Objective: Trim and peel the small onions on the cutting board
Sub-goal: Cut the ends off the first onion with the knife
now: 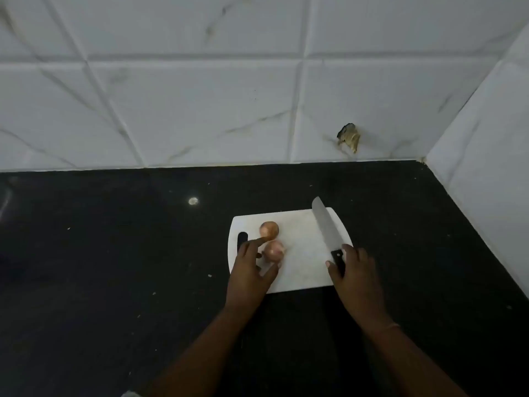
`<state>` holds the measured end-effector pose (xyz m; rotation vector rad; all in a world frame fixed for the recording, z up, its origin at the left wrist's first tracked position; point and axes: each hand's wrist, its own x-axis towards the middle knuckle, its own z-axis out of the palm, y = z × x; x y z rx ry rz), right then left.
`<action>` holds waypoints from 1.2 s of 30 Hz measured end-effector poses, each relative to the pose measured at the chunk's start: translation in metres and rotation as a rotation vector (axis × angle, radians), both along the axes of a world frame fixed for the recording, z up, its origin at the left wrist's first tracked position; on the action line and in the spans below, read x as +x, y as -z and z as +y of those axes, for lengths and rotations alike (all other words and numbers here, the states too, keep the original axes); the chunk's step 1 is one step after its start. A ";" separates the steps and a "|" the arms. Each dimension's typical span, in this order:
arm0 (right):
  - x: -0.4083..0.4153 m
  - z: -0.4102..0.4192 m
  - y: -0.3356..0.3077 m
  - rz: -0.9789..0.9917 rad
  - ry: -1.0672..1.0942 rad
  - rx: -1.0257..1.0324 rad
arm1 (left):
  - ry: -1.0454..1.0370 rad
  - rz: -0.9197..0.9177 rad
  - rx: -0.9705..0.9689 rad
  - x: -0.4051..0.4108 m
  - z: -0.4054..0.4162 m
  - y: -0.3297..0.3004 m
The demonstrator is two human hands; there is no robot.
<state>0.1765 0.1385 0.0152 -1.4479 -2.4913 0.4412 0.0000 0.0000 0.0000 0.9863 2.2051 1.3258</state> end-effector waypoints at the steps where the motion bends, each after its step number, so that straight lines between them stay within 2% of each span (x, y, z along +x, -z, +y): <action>1: 0.000 0.001 0.000 0.012 -0.009 0.031 | 0.025 0.061 -0.017 0.000 0.001 -0.002; 3: 0.000 0.005 0.001 0.039 -0.019 0.043 | 0.051 0.149 -0.049 0.002 0.002 0.001; 6: 0.000 0.008 0.004 0.097 -0.005 -0.055 | 0.026 0.116 -0.039 0.005 0.001 0.009; 10: 0.001 0.010 0.006 0.137 0.021 -0.063 | 0.007 0.115 -0.056 0.006 0.003 0.012; 15: -0.002 0.006 0.006 0.107 0.016 -0.054 | 0.153 0.217 -0.041 0.016 0.021 0.007; 22: 0.000 0.011 0.009 0.062 0.004 -0.047 | 0.214 0.137 0.015 0.017 0.076 0.002; 27: -0.001 0.013 0.005 0.081 0.009 -0.070 | 0.177 0.096 0.032 0.013 0.076 0.016; 29: 0.004 0.015 0.004 0.132 0.071 -0.104 | 0.175 0.091 0.039 0.012 0.076 0.019; 33: 0.004 0.008 -0.008 0.392 0.241 -0.333 | 0.173 0.091 0.029 0.011 0.077 0.019; 36: -0.006 -0.009 -0.018 0.501 0.182 -0.461 | 0.183 0.102 0.019 0.010 0.077 0.019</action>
